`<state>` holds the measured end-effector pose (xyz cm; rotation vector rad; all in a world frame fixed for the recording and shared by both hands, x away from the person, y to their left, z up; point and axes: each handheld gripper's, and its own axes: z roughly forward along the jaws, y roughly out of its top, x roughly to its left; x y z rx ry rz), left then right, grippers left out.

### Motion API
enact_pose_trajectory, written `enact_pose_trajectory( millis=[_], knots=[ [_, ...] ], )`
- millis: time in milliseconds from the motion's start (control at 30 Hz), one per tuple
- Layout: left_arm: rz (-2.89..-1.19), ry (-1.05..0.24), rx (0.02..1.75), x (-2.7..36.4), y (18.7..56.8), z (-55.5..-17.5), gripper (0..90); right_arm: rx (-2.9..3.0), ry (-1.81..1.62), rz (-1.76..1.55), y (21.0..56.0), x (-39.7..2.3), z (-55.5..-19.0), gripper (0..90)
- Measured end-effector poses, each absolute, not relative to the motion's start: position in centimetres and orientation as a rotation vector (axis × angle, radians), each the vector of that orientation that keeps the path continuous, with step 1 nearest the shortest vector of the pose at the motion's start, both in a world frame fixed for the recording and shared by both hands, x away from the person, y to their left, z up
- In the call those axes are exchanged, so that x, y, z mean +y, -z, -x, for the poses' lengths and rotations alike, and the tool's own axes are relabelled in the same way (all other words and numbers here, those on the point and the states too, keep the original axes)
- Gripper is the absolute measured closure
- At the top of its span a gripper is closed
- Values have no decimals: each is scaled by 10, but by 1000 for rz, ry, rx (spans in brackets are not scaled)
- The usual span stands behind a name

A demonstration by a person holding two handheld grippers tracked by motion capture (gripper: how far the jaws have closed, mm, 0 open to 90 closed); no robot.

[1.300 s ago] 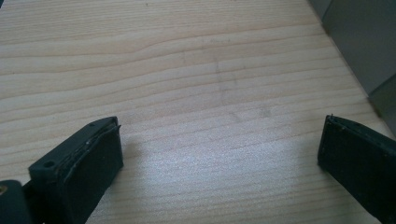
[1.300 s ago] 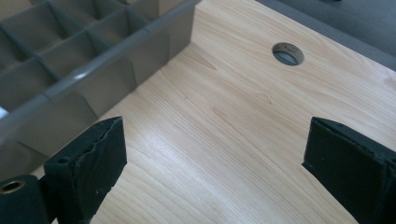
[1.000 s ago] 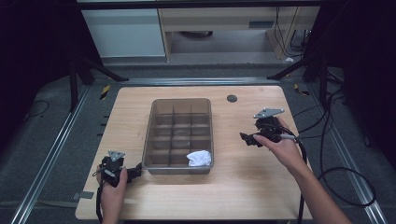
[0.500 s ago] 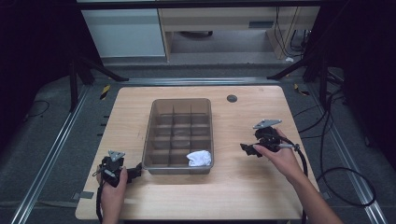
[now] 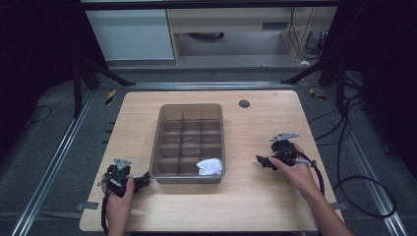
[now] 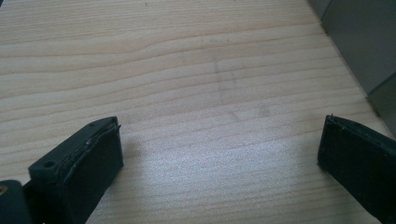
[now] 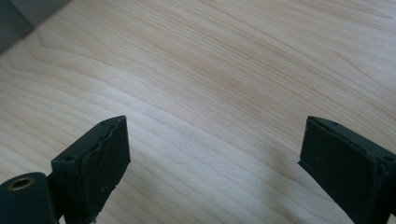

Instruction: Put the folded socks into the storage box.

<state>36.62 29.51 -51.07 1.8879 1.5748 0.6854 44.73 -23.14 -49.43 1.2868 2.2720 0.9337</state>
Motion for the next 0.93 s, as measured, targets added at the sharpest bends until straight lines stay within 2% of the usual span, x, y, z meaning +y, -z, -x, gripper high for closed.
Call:
enact_pose_trajectory(
  millis=[467,700,933],
  knots=[
    [-1889,-685,1574,295,511,-366,0,2141,-930,-1399,511,-253,-451,78],
    [-1890,-685,1573,295,511,-366,0,2035,-882,-1483,514,-257,-453,24],
    [-1892,-682,1569,295,511,-366,0,2022,-872,-1499,514,-259,-454,16]
  ],
)
